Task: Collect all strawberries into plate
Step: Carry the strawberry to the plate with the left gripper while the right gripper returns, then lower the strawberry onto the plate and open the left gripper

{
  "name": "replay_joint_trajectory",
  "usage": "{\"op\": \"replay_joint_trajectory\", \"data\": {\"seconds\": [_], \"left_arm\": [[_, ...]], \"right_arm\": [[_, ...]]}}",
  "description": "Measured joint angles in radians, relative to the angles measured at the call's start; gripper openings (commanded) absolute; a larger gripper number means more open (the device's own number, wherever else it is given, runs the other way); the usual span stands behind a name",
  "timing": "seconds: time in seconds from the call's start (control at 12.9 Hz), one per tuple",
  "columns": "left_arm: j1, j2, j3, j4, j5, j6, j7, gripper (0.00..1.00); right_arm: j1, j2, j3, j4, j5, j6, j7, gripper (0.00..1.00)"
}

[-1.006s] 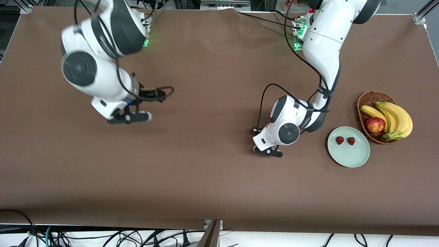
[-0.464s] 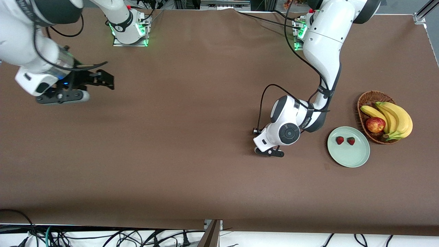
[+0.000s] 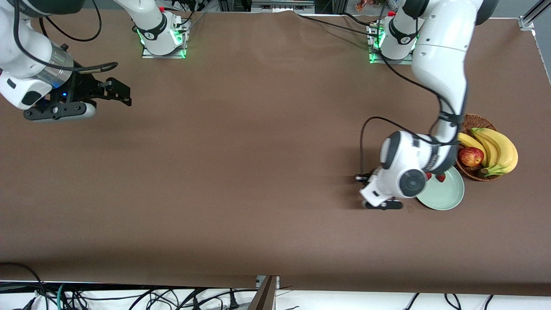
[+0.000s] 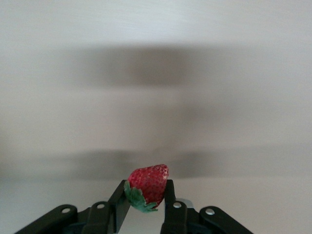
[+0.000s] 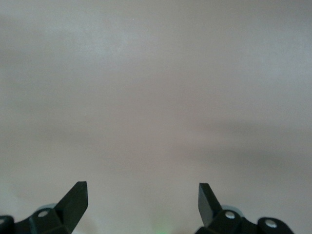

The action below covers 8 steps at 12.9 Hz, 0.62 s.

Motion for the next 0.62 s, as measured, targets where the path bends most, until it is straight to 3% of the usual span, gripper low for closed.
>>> {"op": "replay_joint_trajectory", "data": {"seconds": [0.39,0.62], "left_arm": [[0.119,-0.033,0.106,-0.010,0.015,-0.105,0.306,0.02],[0.184,-0.019,0.117,-0.046,0.015,-0.145,0.414,0.02]], "right_arm": [[-0.002,-0.044,-0.011,-0.005,-0.009,-0.045,0.020,1.00],[-0.005,-0.039,-0.040,-0.012,-0.034,-0.044,0.020,1.00]]}}
